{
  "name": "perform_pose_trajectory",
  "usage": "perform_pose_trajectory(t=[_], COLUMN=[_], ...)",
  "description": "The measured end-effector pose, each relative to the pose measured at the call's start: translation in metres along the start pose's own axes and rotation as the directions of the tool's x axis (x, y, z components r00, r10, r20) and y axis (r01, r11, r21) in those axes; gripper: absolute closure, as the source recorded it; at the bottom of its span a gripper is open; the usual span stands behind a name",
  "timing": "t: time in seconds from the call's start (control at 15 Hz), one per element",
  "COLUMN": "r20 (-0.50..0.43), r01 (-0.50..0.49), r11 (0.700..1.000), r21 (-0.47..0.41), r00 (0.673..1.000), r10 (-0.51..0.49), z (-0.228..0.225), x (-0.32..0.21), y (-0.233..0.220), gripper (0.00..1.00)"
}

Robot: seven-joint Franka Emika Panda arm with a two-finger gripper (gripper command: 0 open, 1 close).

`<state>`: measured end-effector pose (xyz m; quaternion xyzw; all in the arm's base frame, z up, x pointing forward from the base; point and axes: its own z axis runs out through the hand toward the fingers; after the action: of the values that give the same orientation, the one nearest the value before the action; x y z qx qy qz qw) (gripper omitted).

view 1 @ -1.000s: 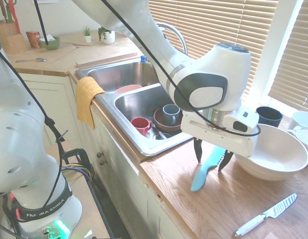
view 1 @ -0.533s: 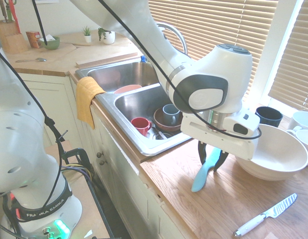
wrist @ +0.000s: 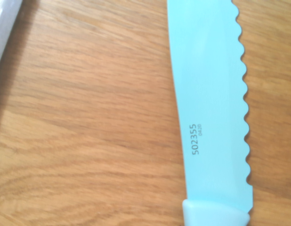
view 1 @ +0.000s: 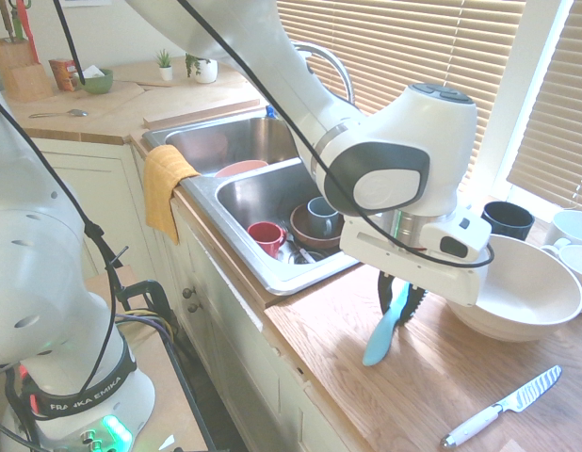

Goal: Put the knife into the sink

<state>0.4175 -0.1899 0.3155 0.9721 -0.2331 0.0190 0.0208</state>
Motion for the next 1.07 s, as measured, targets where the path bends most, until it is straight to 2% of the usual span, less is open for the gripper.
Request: perform_pose_trajectory(t=[0.33,0.8,1.07], r20=[-0.008,-0.078,-0.085], r01=[-0.008,-0.032,-0.081], r11=[1.000,0.996,0.992], r21=[0.024,0.078,0.095], r00=[1.000,0.996,0.992], r10=[0.008,0.038,0.090], z=[-0.020,-0.104,-0.148], x=[-0.005,-0.007,-0.011], y=[-0.004,-0.029,-0.063], gripper=[1.00,1.00,1.00])
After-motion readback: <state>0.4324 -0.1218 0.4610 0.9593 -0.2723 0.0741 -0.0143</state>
